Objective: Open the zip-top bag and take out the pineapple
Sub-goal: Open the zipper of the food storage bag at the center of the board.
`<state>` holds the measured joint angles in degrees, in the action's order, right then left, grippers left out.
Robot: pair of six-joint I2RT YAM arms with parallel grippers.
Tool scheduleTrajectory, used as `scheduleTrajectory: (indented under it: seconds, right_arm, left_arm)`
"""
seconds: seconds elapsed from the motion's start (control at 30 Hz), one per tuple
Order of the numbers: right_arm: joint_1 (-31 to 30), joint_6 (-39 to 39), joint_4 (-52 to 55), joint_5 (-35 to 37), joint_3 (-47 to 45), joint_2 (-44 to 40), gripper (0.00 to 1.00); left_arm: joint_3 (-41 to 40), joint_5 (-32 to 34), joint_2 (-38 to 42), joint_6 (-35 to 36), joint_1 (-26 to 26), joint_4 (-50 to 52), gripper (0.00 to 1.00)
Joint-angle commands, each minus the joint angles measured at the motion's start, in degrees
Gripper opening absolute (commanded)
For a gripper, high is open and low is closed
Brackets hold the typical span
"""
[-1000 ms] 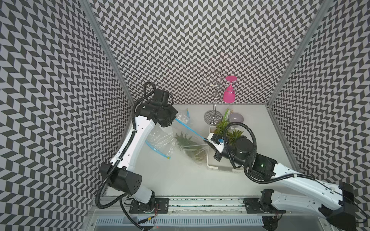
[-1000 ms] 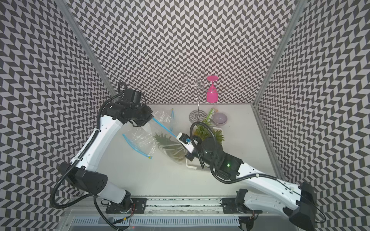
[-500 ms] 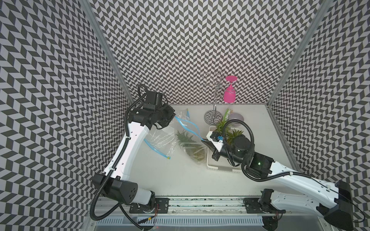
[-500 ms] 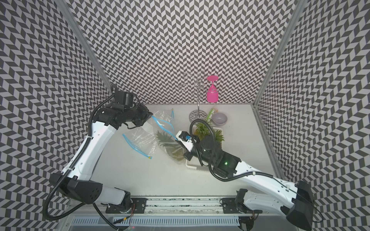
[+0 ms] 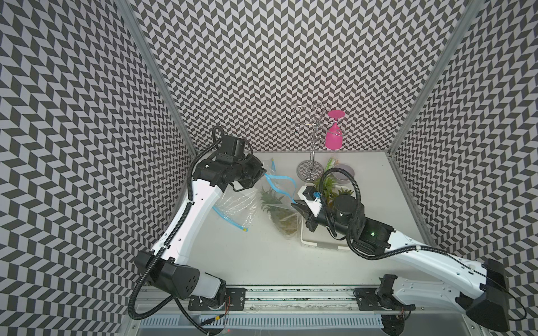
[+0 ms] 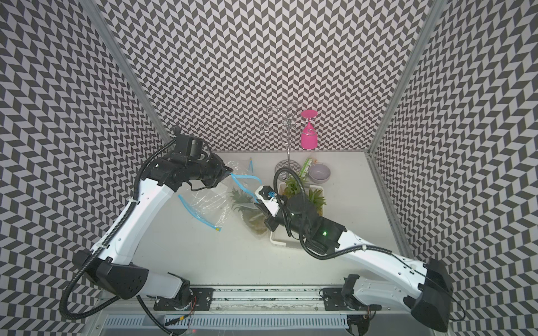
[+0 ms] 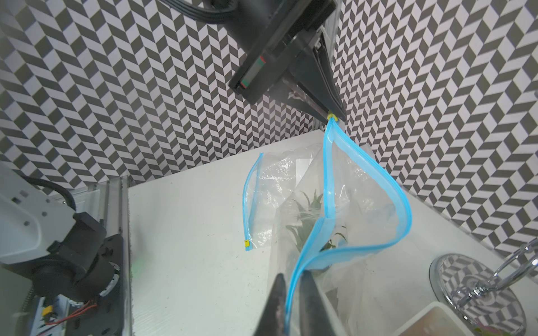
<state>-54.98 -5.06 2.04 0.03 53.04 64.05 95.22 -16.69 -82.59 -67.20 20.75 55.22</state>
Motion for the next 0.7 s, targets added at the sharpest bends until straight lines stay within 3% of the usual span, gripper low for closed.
scheduleTrajectory:
  seconds: [0.0,0.1,0.27,0.47,0.67]
  right_arm:
    - [0.02,6.58,5.38,1.79,4.91,-3.44,0.32]
    - [-0.46,10.36,10.69,-0.42,9.25,-3.78,0.3]
    - [-0.65,14.78,12.52,-2.5,13.6,0.36,0.01]
    - [0.3,15.63,18.0,-4.4,23.05,10.55,0.0]
    - [0.7,17.6,20.82,-2.55,23.67,13.49,0.0]
  left_arm:
    - [-0.47,-1.25,2.25,-1.33,0.43,-0.9,0.0]
    - [-0.48,-1.33,2.25,-1.88,0.6,-1.56,0.0]
    - [-0.31,-1.42,2.17,-1.71,0.99,-1.61,0.0]
    - [0.74,-1.1,1.73,-1.8,1.99,-1.19,0.0]
    - [0.84,-0.92,2.03,-1.88,2.15,-1.0,0.0]
